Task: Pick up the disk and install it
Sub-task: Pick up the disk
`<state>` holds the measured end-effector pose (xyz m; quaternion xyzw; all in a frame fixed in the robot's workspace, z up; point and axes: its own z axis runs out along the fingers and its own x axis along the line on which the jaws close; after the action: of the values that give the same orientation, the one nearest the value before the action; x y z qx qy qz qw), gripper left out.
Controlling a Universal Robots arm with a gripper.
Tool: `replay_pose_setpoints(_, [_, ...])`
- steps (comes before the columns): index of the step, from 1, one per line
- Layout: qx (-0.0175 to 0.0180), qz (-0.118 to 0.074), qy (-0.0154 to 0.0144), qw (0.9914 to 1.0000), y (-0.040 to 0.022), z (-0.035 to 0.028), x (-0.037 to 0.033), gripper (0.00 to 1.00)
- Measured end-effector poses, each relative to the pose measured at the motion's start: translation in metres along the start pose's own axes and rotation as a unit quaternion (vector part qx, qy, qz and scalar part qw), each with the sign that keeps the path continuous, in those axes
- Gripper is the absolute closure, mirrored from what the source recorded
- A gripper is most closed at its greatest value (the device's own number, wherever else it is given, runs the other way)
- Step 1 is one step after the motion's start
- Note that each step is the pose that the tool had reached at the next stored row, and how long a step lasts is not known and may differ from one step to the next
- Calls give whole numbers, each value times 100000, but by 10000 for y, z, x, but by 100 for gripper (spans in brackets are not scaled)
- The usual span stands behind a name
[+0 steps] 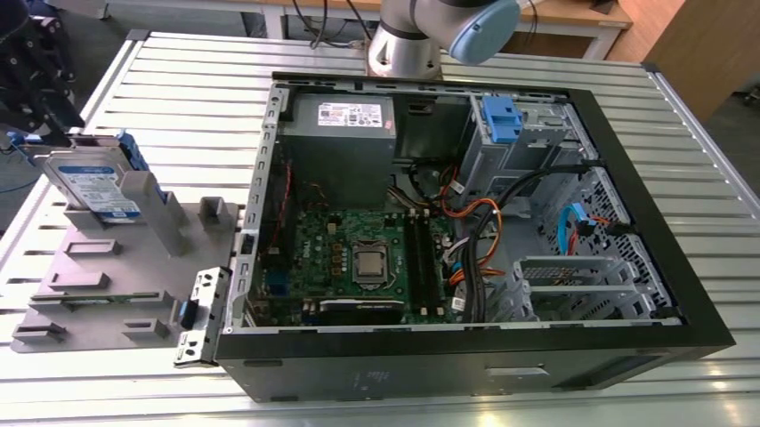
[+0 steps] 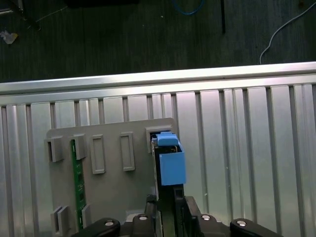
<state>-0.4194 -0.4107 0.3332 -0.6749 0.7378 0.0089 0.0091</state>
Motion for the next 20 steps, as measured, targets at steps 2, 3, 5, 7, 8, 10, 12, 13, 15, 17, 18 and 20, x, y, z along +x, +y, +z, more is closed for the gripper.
replay_pose_setpoints(2, [-1, 1, 1, 100000, 0, 0, 0, 59])
replay_pose_setpoints(3, [2, 0, 3, 100000, 0, 0, 0, 53])
replay_pose_setpoints(5, [1, 0, 2, 100000, -1, 0, 0, 47])
replay_pose_setpoints(7, [1, -2, 2, 100000, -1, 0, 0, 47])
replay_pose_setpoints(8, [0, -46, 2, 100000, -1, 1, 0, 47])
replay_pose_setpoints(10, [-9, -547, 5, 99999, -1, 5, 0, 47])
replay_pose_setpoints(12, [13, -1021, -8, 99995, 2, 14, 1, 47])
replay_pose_setpoints(13, [17, -1202, -2, 99993, 5, 18, 2, 47])
replay_pose_setpoints(15, [43, -1585, -7, 99987, 13, 35, 2, 47])
replay_pose_setpoints(17, [37, -1942, -2, 99981, 21, 59, 4, 47])
replay_pose_setpoints(18, [31, -2109, -1, 99978, 24, 72, 4, 47])
replay_pose_setpoints(20, [29, -2402, -9, 99971, 27, 100, 5, 47])
